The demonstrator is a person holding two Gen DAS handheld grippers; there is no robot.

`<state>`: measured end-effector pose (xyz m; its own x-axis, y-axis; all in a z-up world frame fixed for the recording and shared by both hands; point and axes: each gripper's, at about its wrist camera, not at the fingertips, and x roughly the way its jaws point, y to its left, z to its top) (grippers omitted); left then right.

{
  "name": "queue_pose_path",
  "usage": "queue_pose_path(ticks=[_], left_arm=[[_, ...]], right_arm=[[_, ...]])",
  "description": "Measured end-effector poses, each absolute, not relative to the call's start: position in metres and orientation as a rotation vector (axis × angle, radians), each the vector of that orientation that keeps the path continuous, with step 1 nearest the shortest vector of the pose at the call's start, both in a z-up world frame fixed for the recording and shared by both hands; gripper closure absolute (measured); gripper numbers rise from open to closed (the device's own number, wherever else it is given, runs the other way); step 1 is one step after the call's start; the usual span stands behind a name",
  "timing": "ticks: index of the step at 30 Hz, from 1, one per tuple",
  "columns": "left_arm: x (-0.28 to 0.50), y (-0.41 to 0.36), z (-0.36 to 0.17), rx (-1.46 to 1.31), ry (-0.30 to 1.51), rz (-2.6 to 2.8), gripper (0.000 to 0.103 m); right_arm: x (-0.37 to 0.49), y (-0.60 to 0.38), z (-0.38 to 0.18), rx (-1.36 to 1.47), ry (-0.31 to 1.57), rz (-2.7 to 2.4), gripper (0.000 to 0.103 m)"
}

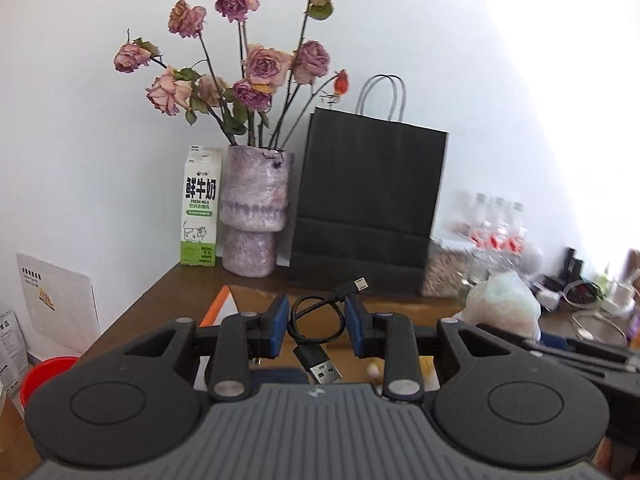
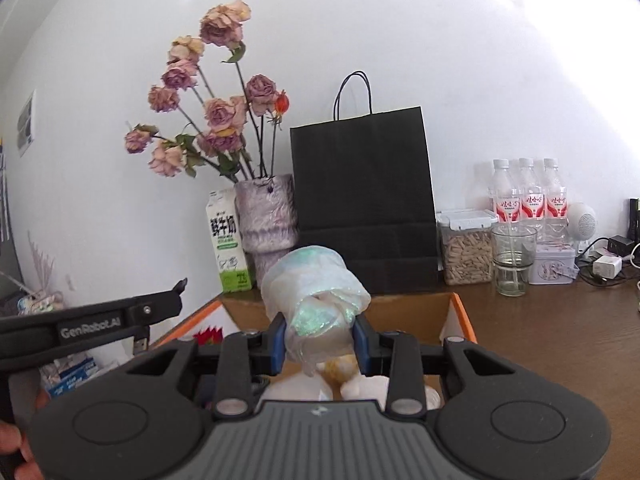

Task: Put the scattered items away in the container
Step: 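Carry the plastic bag bundle and USB cable over the box with both tools, then open both tools to drop the bag bundle and USB cable into the box, then move both tools back from the box toward the orange item and tissue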

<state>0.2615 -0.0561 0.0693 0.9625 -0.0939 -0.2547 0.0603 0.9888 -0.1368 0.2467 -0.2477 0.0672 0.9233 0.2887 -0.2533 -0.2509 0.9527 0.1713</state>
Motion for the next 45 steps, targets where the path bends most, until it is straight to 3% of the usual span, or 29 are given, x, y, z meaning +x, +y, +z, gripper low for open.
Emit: queue_pose_path(ticks=[7, 15, 17, 18, 20, 21, 22, 25, 45], left_arm=[[0.297, -0.055, 0.033, -0.093, 0.347, -0.048, 0.072], [0.288, -0.06, 0.031, -0.087, 0.332, -0.064, 0.072], [0.287, -0.062, 0.031, -0.086, 0.325, -0.066, 0.068], [0.285, -0.062, 0.031, -0.085, 0.316, -0.056, 0.062], [0.282, -0.062, 0.033, -0.073, 0.299, -0.028, 0.011], [0.279, -0.063, 0.035, -0.063, 0.293, -0.01, 0.004], [0.276, -0.063, 0.038, -0.054, 0.277, 0.004, 0.0], [0.267, -0.06, 0.043, -0.071, 0.248, 0.001, 0.0], [0.253, -0.044, 0.033, -0.121, 0.236, 0.019, 0.0]], right_arm=[[0.283, -0.245, 0.036, 0.127, 0.353, 0.212, 0.071], [0.282, -0.243, 0.028, 0.122, 0.353, 0.217, 0.071], [0.281, -0.241, 0.027, 0.118, 0.35, 0.222, 0.063], [0.281, -0.241, 0.026, 0.117, 0.352, 0.226, 0.06], [0.279, -0.241, 0.026, 0.111, 0.36, 0.222, 0.037], [0.277, -0.24, 0.026, 0.104, 0.365, 0.211, 0.016], [0.274, -0.238, 0.028, 0.092, 0.357, 0.2, 0.005], [0.261, -0.235, 0.036, 0.056, 0.303, 0.181, 0.0], [0.245, -0.238, 0.037, 0.046, 0.304, 0.173, 0.0]])
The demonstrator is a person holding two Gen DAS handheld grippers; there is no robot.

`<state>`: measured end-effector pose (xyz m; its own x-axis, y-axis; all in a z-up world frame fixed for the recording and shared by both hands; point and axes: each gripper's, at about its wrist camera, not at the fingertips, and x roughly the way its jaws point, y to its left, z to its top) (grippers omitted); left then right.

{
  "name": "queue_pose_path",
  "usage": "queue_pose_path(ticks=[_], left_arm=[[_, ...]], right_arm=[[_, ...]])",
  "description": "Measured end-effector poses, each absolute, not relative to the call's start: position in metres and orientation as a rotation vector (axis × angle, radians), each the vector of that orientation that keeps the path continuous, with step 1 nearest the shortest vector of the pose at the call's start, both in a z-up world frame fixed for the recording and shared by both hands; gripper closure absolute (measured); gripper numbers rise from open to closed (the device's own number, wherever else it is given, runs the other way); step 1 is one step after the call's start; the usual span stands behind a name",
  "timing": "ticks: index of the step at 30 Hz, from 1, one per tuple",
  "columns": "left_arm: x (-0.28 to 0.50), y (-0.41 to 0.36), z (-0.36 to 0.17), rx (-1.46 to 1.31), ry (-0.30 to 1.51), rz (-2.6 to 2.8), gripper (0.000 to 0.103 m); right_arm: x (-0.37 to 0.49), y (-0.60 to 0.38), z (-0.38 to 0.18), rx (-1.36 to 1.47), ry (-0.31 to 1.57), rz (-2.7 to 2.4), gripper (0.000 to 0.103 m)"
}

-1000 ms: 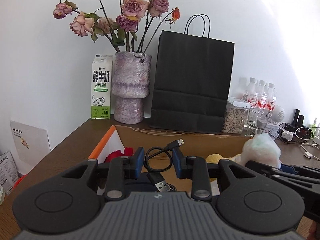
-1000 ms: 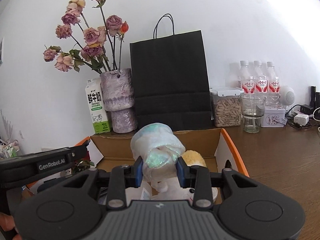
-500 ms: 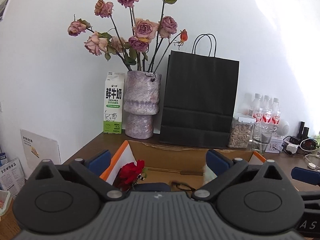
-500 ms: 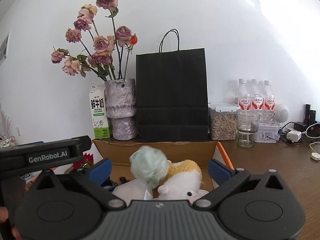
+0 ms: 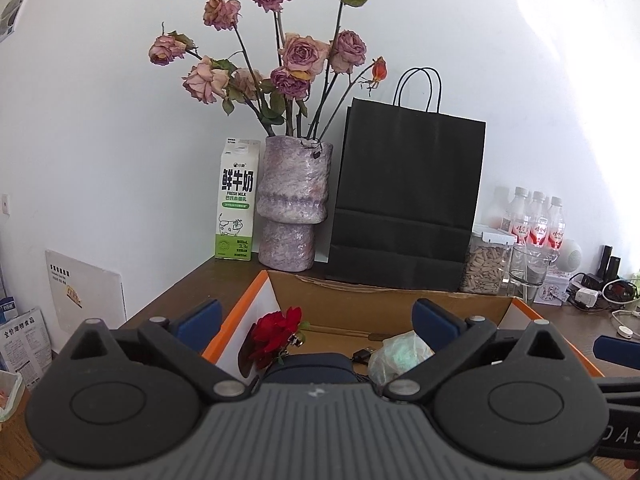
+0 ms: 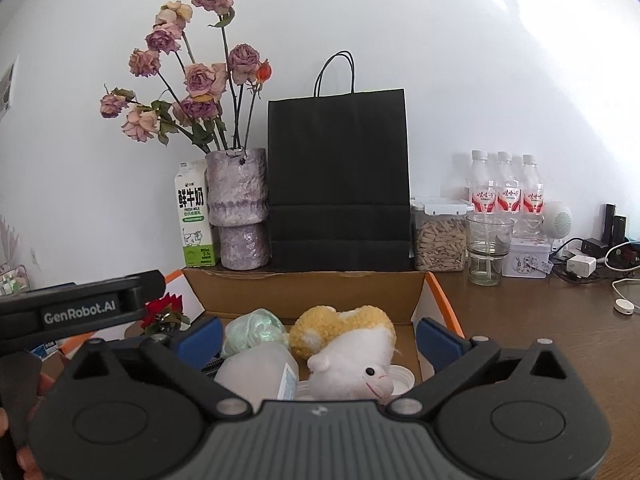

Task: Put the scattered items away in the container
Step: 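Move both tools back from the box toward the orange item and tissue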

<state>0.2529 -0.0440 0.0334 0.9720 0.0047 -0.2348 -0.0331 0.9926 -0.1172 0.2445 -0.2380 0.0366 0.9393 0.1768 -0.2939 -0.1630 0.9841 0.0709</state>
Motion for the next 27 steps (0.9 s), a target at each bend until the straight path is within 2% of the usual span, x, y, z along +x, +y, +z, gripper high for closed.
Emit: queue_pose_path(ticks=[15, 27], left_arm=[[0.202, -0.021, 0.013, -0.123, 0.248, 0.05, 0.0], [0.167, -0.013, -0.004, -0.023, 0.376, 0.035, 0.0]], right_arm=[[0.199, -0.239, 0.02, -0.052, 0.281, 0.167, 0.0], [0.158, -0.245, 0.005, -0.072, 0.391, 0.196, 0.0]])
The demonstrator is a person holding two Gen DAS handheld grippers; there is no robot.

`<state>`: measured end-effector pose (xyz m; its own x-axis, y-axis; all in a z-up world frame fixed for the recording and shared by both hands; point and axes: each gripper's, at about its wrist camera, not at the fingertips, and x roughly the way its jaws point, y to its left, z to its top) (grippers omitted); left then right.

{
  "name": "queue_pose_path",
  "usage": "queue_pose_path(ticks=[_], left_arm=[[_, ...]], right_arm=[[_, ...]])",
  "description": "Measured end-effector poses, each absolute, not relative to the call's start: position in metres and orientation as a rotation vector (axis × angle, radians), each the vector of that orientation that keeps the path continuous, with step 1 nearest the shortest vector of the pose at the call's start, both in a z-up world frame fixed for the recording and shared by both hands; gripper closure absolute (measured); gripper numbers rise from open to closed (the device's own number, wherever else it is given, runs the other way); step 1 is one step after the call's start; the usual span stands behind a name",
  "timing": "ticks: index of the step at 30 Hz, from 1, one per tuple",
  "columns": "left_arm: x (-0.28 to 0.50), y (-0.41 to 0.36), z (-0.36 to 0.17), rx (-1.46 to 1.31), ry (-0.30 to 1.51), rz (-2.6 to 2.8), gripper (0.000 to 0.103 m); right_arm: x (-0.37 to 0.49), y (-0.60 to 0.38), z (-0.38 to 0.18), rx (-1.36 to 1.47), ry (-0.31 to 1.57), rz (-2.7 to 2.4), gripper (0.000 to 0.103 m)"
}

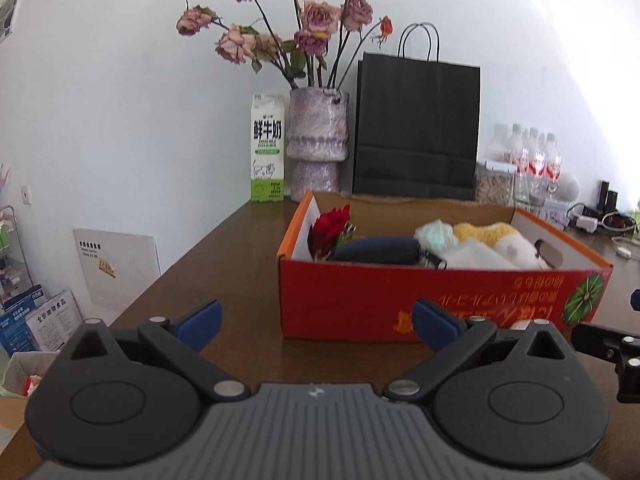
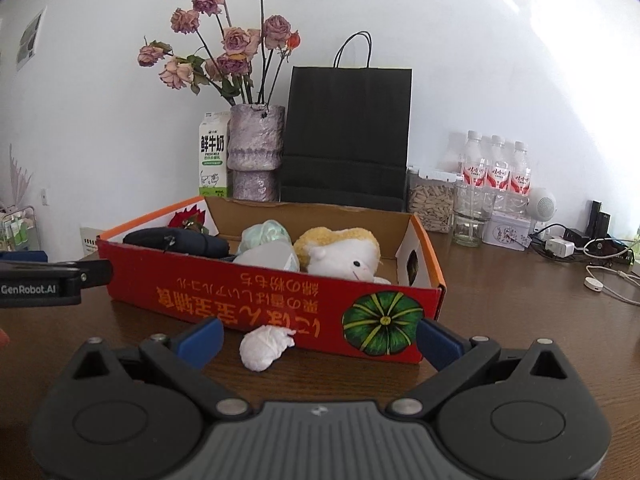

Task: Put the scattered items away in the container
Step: 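Move both tools back from the box toward the orange item and tissue, then grasp the small orange item with the right tool while the left tool grasps the white tissue ball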

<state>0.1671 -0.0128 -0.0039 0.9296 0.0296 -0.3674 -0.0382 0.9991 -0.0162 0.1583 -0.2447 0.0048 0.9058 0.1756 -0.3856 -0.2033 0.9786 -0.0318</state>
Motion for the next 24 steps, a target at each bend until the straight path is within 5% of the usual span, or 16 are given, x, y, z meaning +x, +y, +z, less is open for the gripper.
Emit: queue_pose_path(ticks=[13, 18, 21, 23, 24], left_arm=[[0.148, 0.009, -0.009, 0.019, 0.466, 0.044, 0.0], [0.15, 0.02, -0.011, -0.032, 0.494, 0.046, 0.0], [0.151, 0.022, -0.012, -0.037, 0.5, 0.043, 0.0], [0.152, 0.023, -0.012, -0.041, 0.502, 0.037, 0.0], [0.152, 0.023, -0.012, -0.044, 0.505, 0.037, 0.0]], right_arm=[[0.158, -0.234, -0.011, -0.06, 0.587, 0.302, 0.0], [0.167, -0.213, -0.012, -0.056, 0.619, 0.357, 0.012], [0.174, -0.196, -0.014, -0.083, 0.649, 0.393, 0.045], [0.173, -0.189, -0.013, -0.113, 0.632, 0.41, 0.092], [0.173, -0.189, -0.013, -0.107, 0.631, 0.428, 0.092]])
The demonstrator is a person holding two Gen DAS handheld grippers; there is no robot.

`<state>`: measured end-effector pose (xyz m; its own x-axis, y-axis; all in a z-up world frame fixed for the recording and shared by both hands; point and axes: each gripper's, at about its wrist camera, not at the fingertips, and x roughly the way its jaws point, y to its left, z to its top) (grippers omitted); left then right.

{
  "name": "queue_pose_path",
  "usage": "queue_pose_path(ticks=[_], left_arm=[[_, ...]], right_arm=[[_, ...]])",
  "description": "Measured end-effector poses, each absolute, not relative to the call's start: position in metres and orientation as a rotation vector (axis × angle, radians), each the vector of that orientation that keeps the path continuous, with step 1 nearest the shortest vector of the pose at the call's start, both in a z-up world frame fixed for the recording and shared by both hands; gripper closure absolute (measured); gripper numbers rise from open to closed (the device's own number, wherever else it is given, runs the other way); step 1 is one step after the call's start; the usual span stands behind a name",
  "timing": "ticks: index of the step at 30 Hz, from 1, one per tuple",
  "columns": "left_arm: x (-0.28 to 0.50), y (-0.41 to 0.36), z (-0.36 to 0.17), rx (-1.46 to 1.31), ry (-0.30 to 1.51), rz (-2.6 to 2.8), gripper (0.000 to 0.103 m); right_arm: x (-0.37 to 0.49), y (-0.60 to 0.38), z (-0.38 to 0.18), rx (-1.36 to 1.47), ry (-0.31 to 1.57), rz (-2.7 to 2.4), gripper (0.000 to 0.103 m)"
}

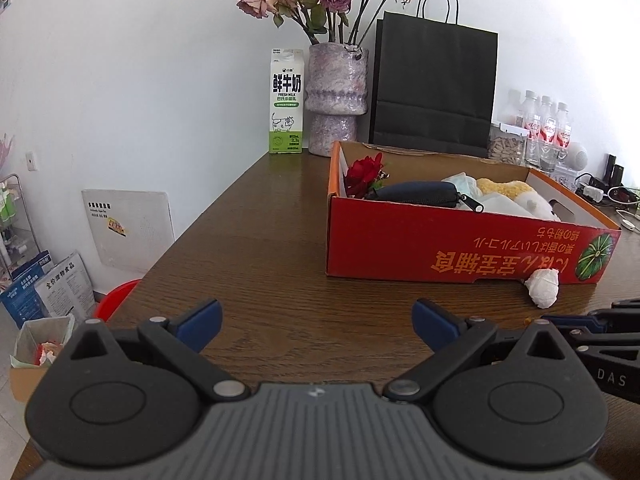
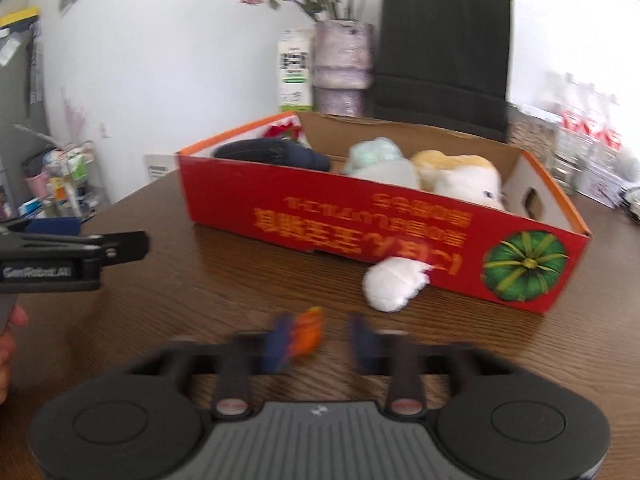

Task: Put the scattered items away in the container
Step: 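Grasp the small orange item with the right tool while the left tool grasps the white tissue ball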

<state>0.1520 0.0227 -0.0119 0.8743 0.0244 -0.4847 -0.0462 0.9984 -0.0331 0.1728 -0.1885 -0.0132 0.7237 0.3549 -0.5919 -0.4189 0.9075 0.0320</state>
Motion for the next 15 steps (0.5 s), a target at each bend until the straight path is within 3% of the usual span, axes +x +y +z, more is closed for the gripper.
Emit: queue_pose_path(ticks=[15], left_arm=[[0.169, -0.024, -0.01, -0.036, 0.537, -0.049, 0.0]], right_arm=[[0.178, -0.257, -0.007, -0.009, 0.568, 0.305, 0.092]])
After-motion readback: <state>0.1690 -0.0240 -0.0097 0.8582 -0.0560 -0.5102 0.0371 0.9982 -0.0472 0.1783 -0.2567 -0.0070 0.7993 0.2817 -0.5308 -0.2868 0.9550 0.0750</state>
